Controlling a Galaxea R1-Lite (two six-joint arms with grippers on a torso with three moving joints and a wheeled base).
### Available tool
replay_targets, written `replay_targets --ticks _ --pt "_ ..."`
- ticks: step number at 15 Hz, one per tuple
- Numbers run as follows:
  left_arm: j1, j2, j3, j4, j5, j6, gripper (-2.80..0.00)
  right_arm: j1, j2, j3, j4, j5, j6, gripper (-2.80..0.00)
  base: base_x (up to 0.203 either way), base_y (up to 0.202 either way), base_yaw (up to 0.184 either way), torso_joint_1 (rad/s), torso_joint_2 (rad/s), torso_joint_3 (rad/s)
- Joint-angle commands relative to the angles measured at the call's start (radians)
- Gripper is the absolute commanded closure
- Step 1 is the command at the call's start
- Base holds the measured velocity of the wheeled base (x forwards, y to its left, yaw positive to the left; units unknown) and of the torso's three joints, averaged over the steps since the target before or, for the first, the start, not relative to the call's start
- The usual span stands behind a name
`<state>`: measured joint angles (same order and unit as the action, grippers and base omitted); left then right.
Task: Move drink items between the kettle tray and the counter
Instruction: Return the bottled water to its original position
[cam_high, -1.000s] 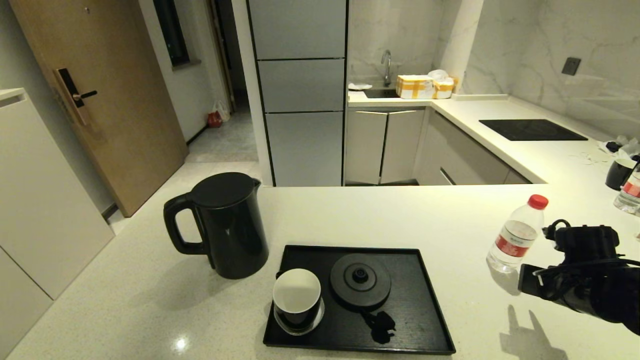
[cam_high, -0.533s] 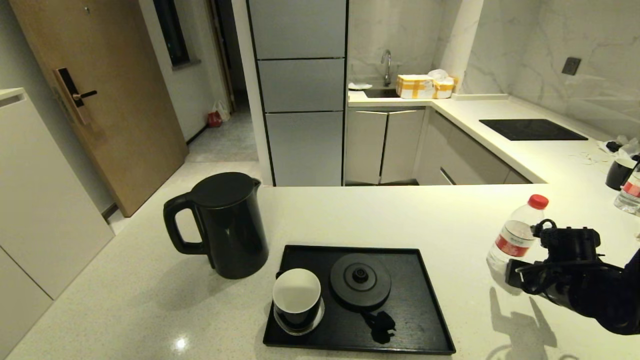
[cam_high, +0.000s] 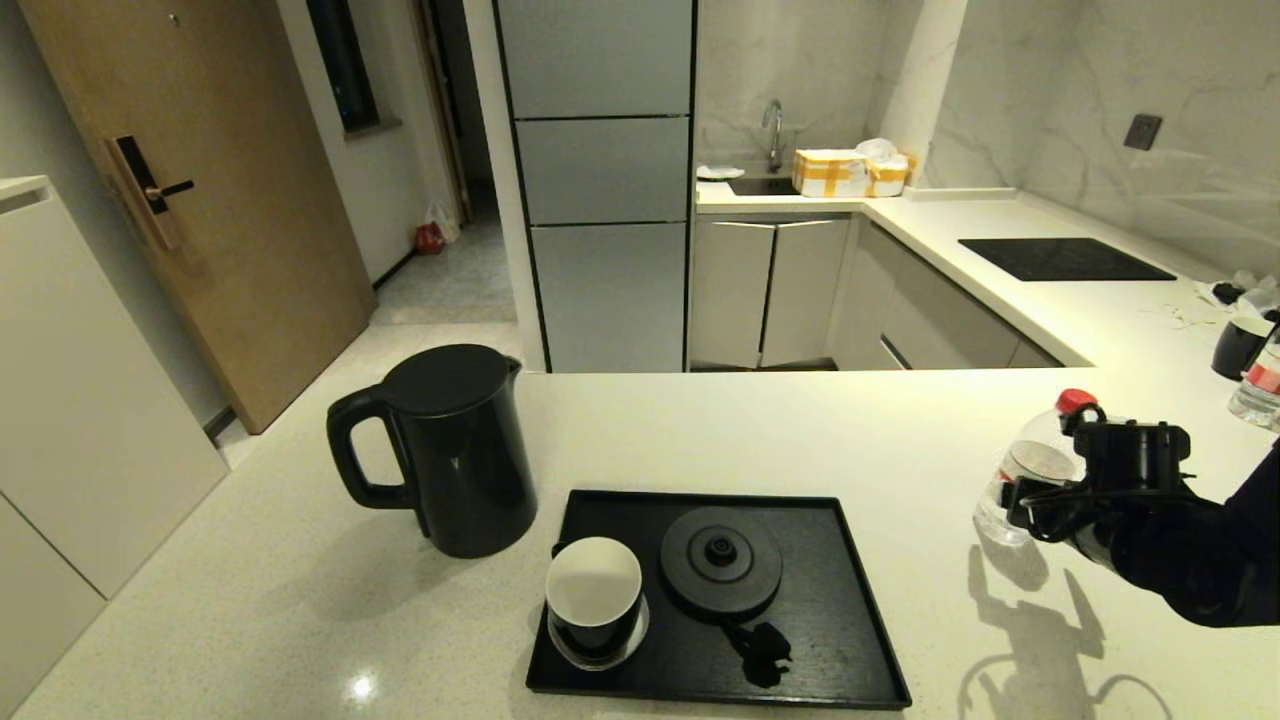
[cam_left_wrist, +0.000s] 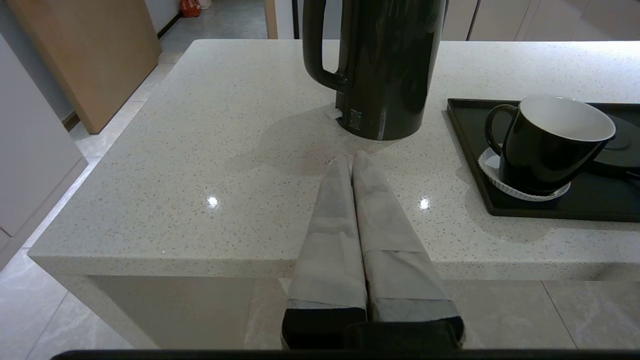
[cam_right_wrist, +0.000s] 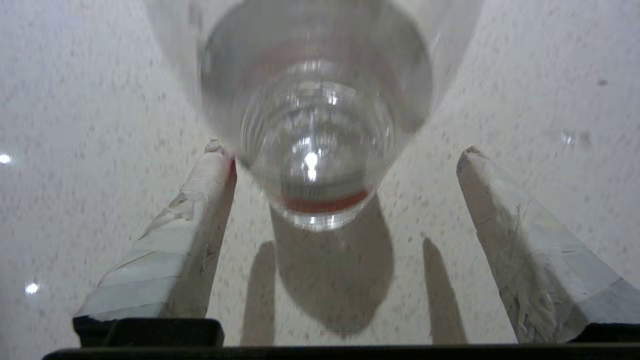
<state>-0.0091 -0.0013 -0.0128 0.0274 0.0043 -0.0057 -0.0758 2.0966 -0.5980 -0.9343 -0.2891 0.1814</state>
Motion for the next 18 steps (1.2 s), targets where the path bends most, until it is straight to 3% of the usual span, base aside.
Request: replay_targets --ticks 1,7,13,14,18 --pt "0.0 0.0 0.0 0.0 0.0 0.0 0.0 -0.024 0.018 -0.051 -0.007 -0.002 -0.019 -2.8 0.0 0.0 0.0 0.0 0.0 0.0" --pt "0.0 0.0 -0.001 0.0 0.0 0.0 0.0 -0.027 0.126 -0.177 -0.012 0.008 -0.101 -2.8 0.0 0.0 0.0 0.0 0.0 0.0" --pt "0.0 0.0 0.0 0.0 0.0 0.0 0.0 -0.028 0.165 -0.244 -0.043 0.002 -0.127 -2.8 0.0 0.0 0.0 0.0 0.0 0.0" --pt "0.0 0.0 0.0 0.0 0.0 0.0 0.0 -0.028 0.176 -0.24 -0.095 0.001 -0.139 0.0 0.0 0.0 0.0 0.0 0.0 0.0" --pt "0.0 0.0 0.0 0.0 0.0 0.0 0.0 -0.028 0.18 -0.204 -0.135 0.0 -0.163 0.0 0.0 0.0 0.0 0.0 0.0 0.0"
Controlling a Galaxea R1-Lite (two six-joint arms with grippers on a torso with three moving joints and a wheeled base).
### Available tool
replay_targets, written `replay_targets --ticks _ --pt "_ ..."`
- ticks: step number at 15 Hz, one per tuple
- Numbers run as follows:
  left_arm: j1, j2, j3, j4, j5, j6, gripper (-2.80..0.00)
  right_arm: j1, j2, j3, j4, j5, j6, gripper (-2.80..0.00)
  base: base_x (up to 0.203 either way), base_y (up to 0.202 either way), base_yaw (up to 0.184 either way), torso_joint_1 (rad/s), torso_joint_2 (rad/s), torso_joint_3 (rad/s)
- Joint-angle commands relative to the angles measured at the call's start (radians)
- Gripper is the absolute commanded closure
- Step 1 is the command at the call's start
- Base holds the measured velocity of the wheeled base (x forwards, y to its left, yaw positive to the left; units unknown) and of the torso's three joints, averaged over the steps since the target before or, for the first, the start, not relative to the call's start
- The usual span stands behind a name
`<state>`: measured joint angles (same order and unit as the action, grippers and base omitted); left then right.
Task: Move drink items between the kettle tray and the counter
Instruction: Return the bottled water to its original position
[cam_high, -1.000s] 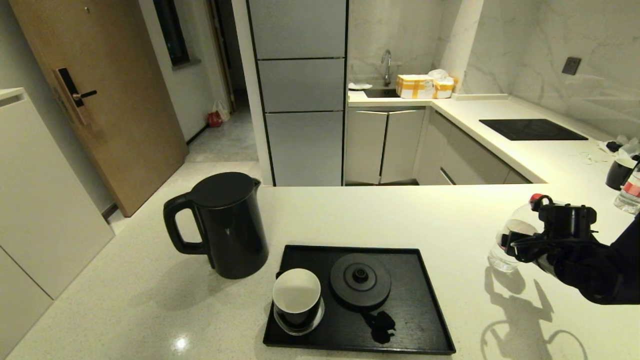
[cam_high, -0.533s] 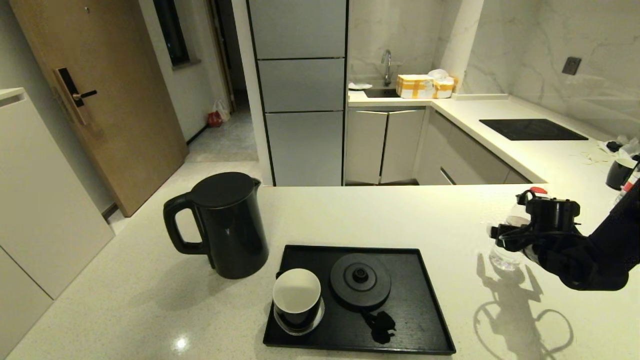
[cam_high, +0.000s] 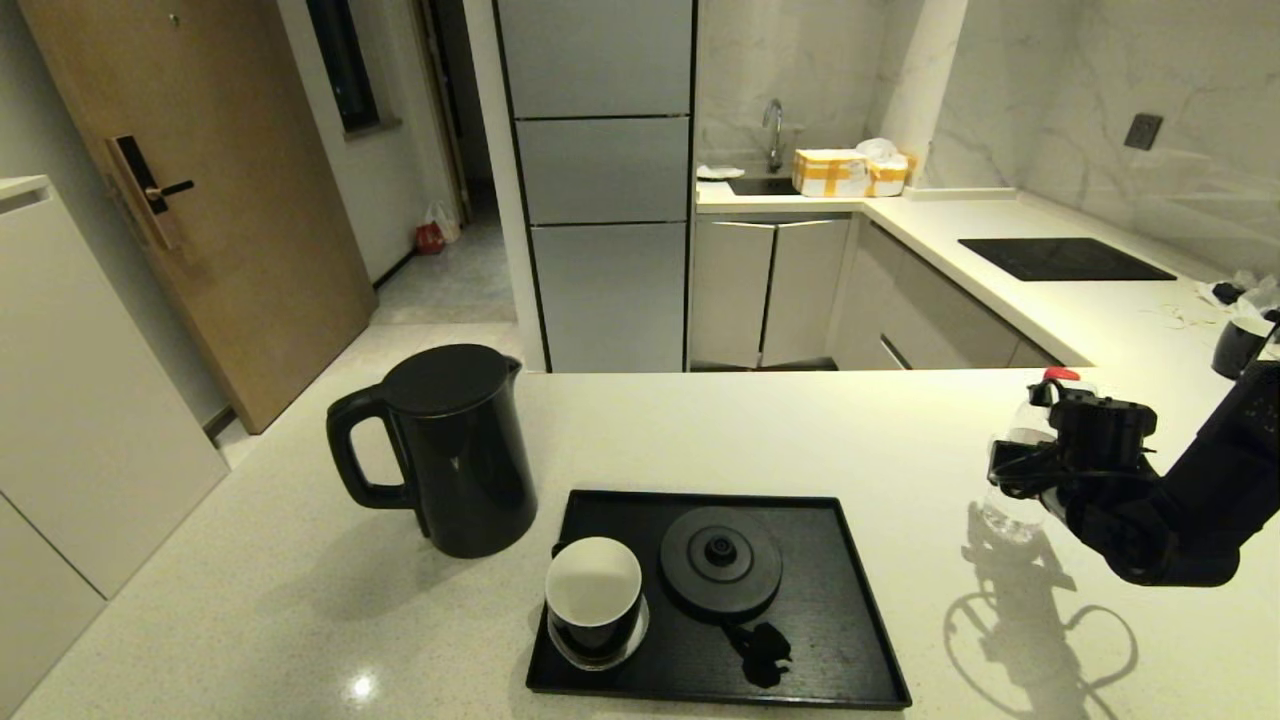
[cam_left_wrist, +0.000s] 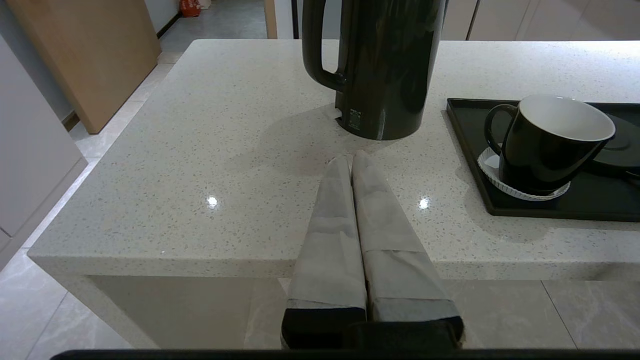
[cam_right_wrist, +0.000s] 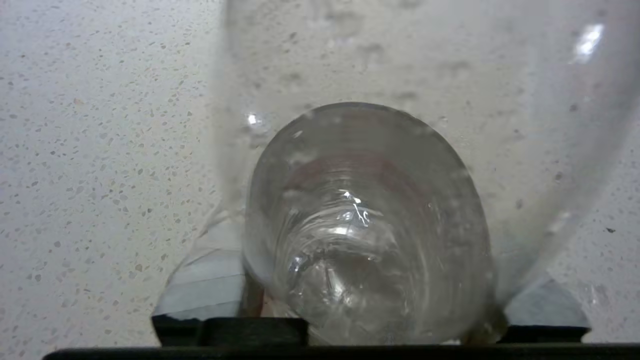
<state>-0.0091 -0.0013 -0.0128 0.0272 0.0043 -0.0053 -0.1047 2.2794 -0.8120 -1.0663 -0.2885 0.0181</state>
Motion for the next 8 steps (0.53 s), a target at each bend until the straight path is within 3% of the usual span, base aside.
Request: replay_targets --ticks 1,6,8 --pt "0.0 0.0 0.0 0.0 0.0 -0.001 0.0 0.0 -0.013 0.017 0.003 0.0 0.0 0.0 0.0 0.0 0.0 0.0 0.0 0.0" --pt "0.0 0.0 -0.001 0.0 0.0 -0.001 0.0 0.013 -0.077 0.063 0.011 0.0 0.003 0.0 0.0 0.0 0.0 0.0 0.0 0.0" --pt "0.0 0.0 0.0 0.0 0.0 -0.001 0.0 0.067 -0.148 0.095 0.023 -0.001 0.004 0.0 0.0 0.0 0.0 0.0 0.0 0.0"
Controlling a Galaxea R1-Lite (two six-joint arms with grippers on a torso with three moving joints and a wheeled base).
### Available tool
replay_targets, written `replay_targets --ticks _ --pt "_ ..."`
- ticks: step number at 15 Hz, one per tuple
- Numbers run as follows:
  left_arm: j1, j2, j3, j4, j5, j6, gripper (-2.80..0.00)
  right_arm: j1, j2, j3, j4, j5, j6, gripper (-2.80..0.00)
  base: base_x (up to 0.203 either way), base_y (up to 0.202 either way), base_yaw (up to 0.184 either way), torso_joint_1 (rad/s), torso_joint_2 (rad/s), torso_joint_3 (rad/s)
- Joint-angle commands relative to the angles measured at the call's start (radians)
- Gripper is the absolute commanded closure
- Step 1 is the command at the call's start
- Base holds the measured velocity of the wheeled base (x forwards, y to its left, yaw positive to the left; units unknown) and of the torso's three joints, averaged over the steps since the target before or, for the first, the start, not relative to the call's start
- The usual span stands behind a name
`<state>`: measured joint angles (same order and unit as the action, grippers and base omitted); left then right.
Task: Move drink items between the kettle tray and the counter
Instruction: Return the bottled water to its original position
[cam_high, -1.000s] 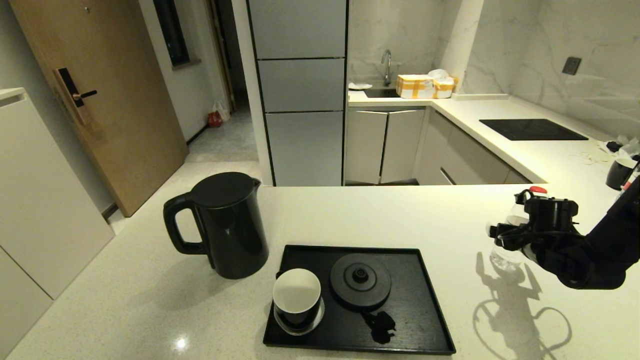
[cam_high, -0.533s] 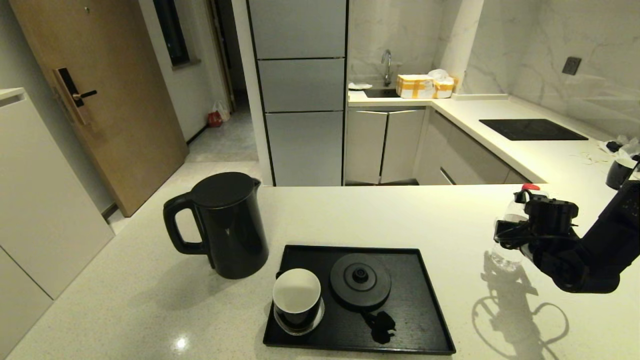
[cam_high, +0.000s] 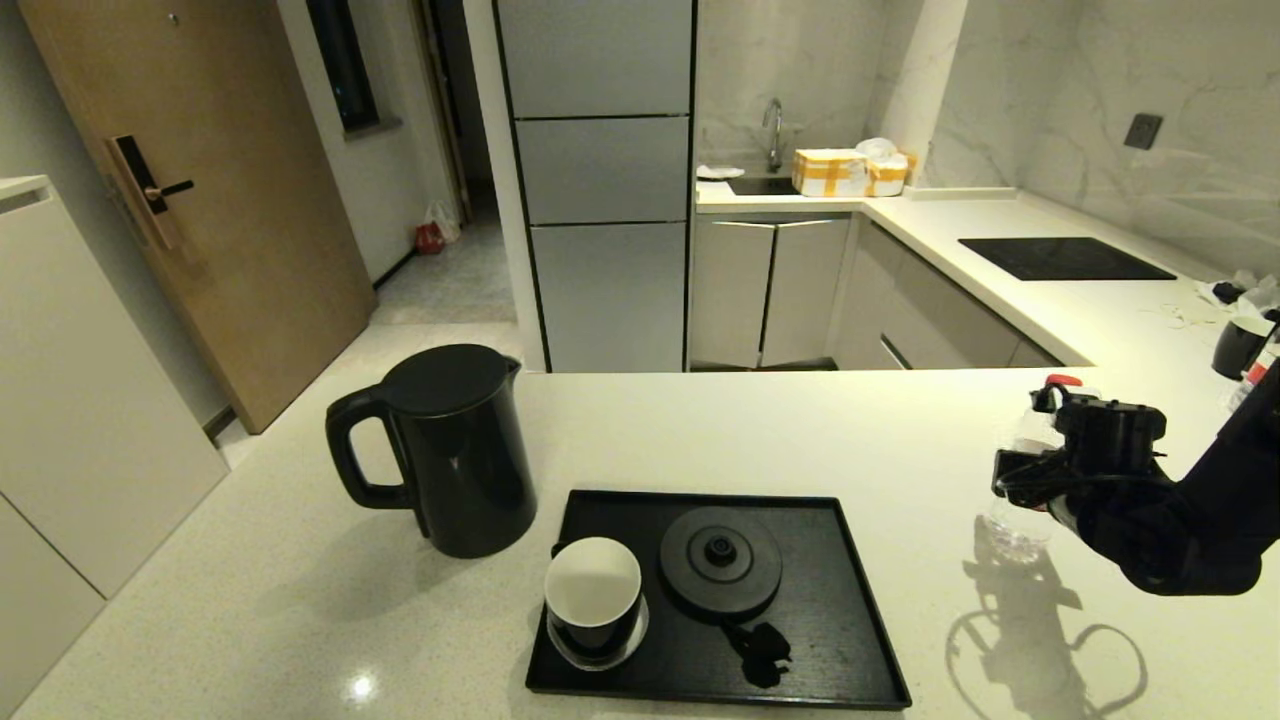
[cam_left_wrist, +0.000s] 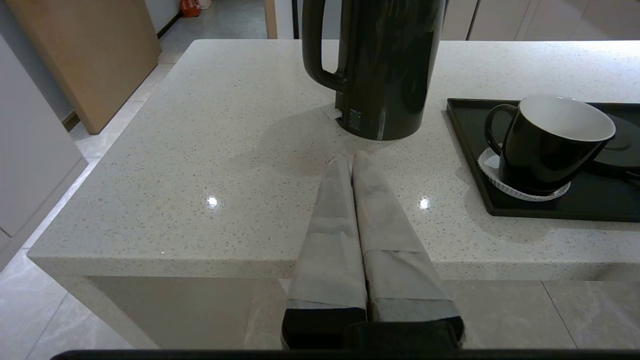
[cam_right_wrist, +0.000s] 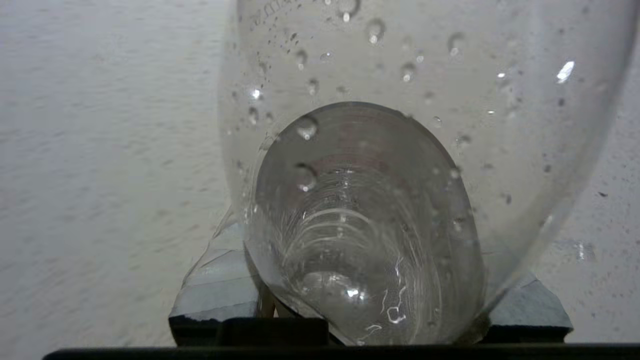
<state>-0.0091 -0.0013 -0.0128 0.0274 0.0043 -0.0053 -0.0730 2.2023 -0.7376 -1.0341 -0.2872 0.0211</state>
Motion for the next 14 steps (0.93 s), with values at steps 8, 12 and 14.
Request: replay_targets --ticks 8,12,14 --pt "0.0 0.0 0.0 0.0 0.0 -0.001 0.0 0.531 -0.213 0.036 0.053 -0.248 0.011 0.0 0.0 0.0 0.0 0.0 0.0 0.0" --pt "0.0 0.0 0.0 0.0 0.0 -0.001 0.0 0.631 -0.098 -0.003 0.039 -0.312 0.043 0.0 0.0 0.0 0.0 0.0 0.0 0.0" --pt "0.0 0.0 0.0 0.0 0.0 -0.001 0.0 0.654 -0.069 -0.003 0.03 -0.313 0.055 0.0 0.0 0.0 0.0 0.0 0.0 0.0"
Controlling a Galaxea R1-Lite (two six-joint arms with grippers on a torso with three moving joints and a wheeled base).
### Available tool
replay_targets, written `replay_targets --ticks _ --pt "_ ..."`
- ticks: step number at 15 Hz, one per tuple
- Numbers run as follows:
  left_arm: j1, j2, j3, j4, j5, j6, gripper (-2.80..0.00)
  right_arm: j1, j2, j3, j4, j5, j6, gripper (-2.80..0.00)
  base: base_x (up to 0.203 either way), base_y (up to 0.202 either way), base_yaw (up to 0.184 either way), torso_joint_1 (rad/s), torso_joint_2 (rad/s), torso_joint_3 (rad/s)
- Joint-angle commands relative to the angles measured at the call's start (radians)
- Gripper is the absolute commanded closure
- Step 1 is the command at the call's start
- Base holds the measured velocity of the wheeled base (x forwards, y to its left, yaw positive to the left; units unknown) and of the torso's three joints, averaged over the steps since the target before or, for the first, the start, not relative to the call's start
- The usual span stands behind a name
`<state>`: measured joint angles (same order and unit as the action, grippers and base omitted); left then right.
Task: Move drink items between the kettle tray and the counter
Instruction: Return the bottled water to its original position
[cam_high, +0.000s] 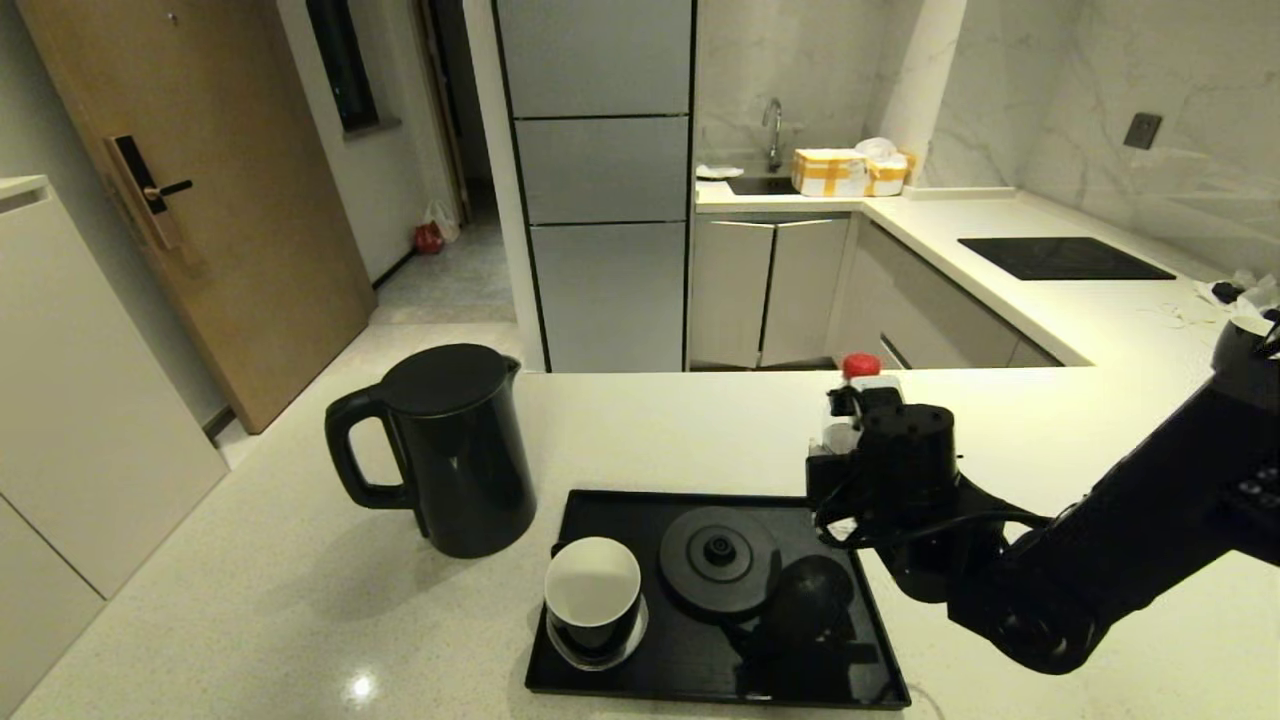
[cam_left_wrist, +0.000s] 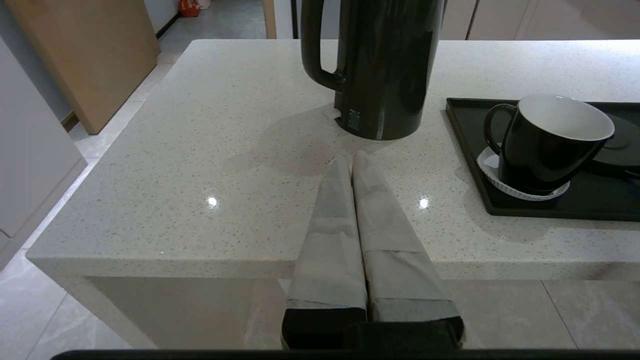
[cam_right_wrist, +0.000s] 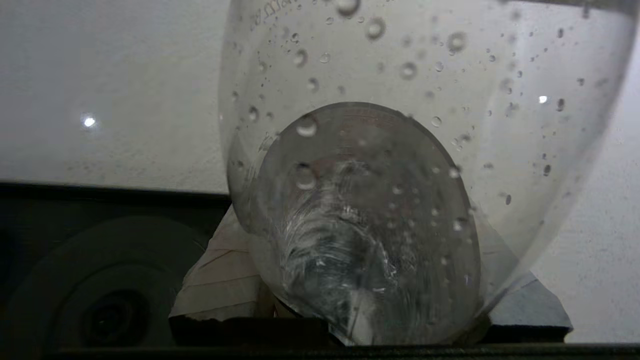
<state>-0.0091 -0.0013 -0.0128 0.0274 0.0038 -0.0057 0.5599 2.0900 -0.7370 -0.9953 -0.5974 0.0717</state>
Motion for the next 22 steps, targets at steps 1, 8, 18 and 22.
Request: replay_targets --ticks 1,8,18,22 --pt "0.0 0.0 -0.001 0.0 0.001 0.0 0.0 0.025 0.064 -0.002 -0.02 -0.002 0.012 0.0 0.0 0.0 0.0 0.0 0.0 0.0" --pt "0.0 0.0 -0.001 0.0 0.001 0.0 0.0 -0.022 0.148 0.083 -0.197 0.03 0.042 0.0 0.0 0.0 0.0 0.0 0.0 0.0" --pt "0.0 0.0 0.0 0.0 0.001 0.0 0.0 0.035 0.148 0.389 -0.466 0.03 0.1 0.0 0.0 0.0 0.0 0.0 0.0 0.0" --pt "0.0 0.0 -0.001 0.0 0.001 0.0 0.0 0.04 0.14 0.426 -0.507 0.031 0.096 0.0 0.0 0.0 0.0 0.0 0.0 0.0"
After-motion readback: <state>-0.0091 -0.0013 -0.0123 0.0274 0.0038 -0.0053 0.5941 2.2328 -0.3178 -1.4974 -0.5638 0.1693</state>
